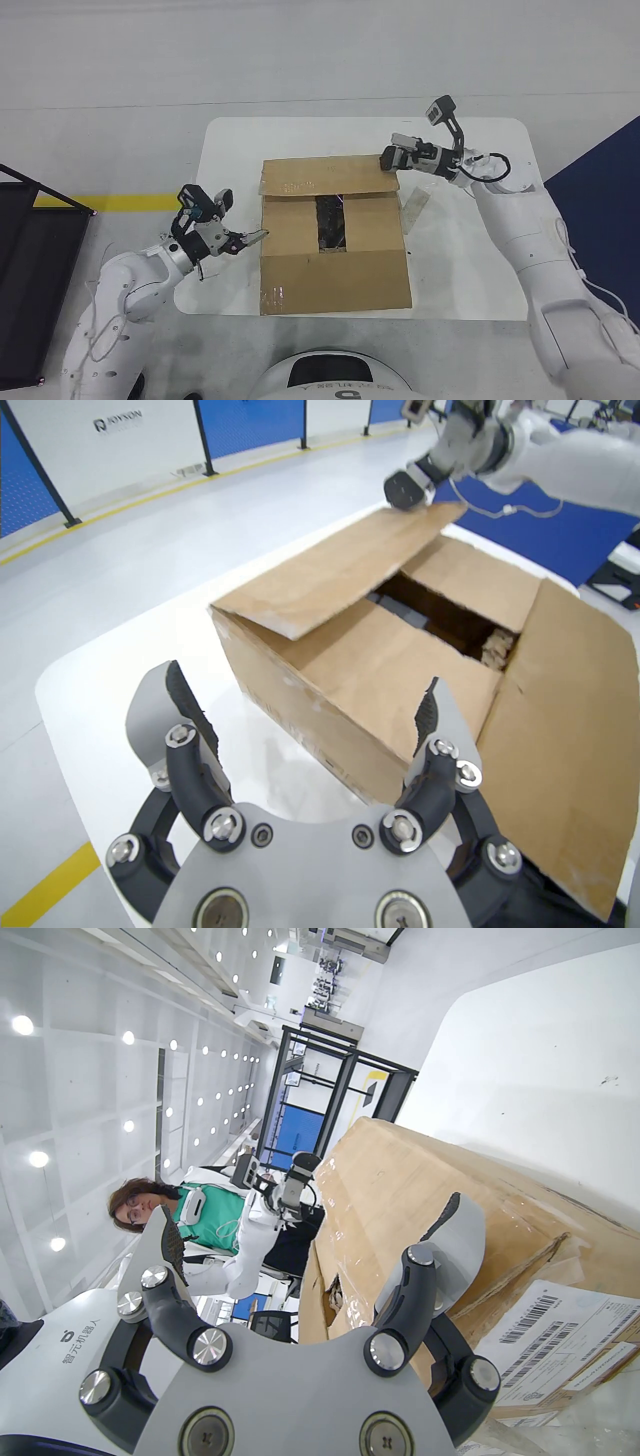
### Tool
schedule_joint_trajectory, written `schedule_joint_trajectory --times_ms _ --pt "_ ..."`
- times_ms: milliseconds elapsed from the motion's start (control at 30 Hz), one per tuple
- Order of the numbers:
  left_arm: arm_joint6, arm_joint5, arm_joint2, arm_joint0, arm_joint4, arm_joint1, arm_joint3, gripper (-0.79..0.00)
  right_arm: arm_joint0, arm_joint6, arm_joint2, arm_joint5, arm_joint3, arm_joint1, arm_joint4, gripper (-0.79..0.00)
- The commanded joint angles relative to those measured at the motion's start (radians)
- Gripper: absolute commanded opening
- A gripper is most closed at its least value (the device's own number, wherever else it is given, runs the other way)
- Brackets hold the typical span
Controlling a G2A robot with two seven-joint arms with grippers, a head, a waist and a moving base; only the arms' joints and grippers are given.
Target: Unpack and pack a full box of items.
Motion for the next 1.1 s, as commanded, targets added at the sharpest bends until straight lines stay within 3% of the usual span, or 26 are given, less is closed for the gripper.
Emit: schedule_joint_trajectory --times_ms 0,200,500,667,767,900,1067 --pt "-0.047 -0.078 -0.010 0.007 -0.015 0.008 -0.004 0.000 -0.002 -0.002 -0.001 0.006 -0.004 0.000 -0.005 0.000" --pt "-0.116 -0.226 -0.029 0.040 0.004 0.030 -0.023 0.000 -0.002 -0.007 -0.007 0.019 -0.006 -0.001 -0.015 0.000" --pt "-0.126 -0.226 -0.019 0.072 0.073 0.069 -0.062 0.000 0.006 -0.008 -0.017 0.029 0.001 -0.003 -0.023 0.000" --pt "-0.050 -0.226 -0.038 0.067 -0.009 0.083 -0.035 0.000 0.007 -0.009 -0.019 0.029 0.008 -0.004 -0.025 0.000" --pt "-0.060 -0.226 -0.068 0.073 -0.035 0.100 -0.041 0.000 0.006 -0.010 -0.018 0.029 0.012 -0.004 -0.026 0.000" --pt "-0.105 -0.226 -0.117 0.076 0.043 0.116 -0.039 0.000 0.008 -0.009 -0.019 0.032 0.015 -0.004 -0.026 0.000" --pt "-0.101 -0.216 -0.073 0.085 0.165 0.121 -0.061 0.000 0.016 -0.005 -0.024 0.032 0.022 -0.006 -0.027 0.000"
